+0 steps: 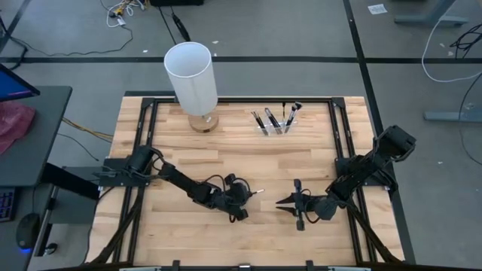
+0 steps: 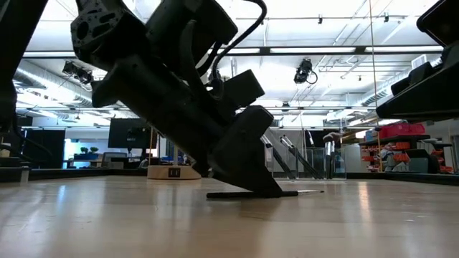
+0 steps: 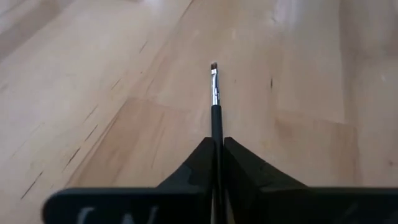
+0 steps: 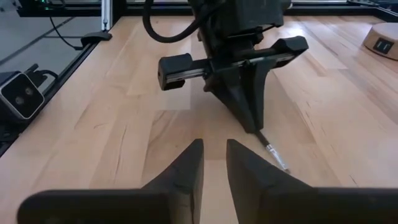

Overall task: Sort items
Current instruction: Put the eyeshadow brush into the transparent organizer

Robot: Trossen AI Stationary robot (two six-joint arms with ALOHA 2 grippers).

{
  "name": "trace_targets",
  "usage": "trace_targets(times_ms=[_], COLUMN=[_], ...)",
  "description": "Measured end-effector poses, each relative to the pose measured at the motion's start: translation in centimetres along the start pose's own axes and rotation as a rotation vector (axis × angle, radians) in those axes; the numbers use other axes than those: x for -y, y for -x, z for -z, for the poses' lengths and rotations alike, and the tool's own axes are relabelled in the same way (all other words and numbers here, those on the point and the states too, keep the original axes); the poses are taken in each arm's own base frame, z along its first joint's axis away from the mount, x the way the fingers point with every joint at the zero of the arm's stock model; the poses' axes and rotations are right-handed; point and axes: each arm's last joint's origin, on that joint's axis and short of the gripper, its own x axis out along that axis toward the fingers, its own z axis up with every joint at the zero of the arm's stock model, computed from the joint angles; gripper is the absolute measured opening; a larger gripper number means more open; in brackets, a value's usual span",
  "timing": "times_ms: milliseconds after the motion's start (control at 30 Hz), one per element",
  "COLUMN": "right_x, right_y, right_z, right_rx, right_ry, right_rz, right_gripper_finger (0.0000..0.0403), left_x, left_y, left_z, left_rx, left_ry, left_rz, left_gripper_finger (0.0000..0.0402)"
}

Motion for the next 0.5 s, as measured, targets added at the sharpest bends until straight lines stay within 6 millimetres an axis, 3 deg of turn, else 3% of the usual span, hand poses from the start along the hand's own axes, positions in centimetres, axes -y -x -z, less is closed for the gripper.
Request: trace_targets(times_ms=[133, 333, 500], right_x=[0.0, 0.0, 0.0], right_y=[0.0, 0.0, 0.0], right_z=[0.0, 0.0, 0.1], right_rx=[0.000, -0.001, -0.010], right_ry=[0.000, 0.000, 0.007], right_rz=[0.000, -0.003, -0.004], right_gripper_finger=[0.0070, 0.0070, 0.0070], left_x=[-1.0, -2.5, -3.2], left_y=[-0.3, -0.5, 0.1], left_z=[0.2, 0.9, 1.3], left_rx=[0.003, 0.079, 0.116], left_ry=[-0.006, 0.039, 0.035], left_rz=[0.040, 0.177, 0.190], left_gripper_finger=[0.0011, 0.0012, 0.0010])
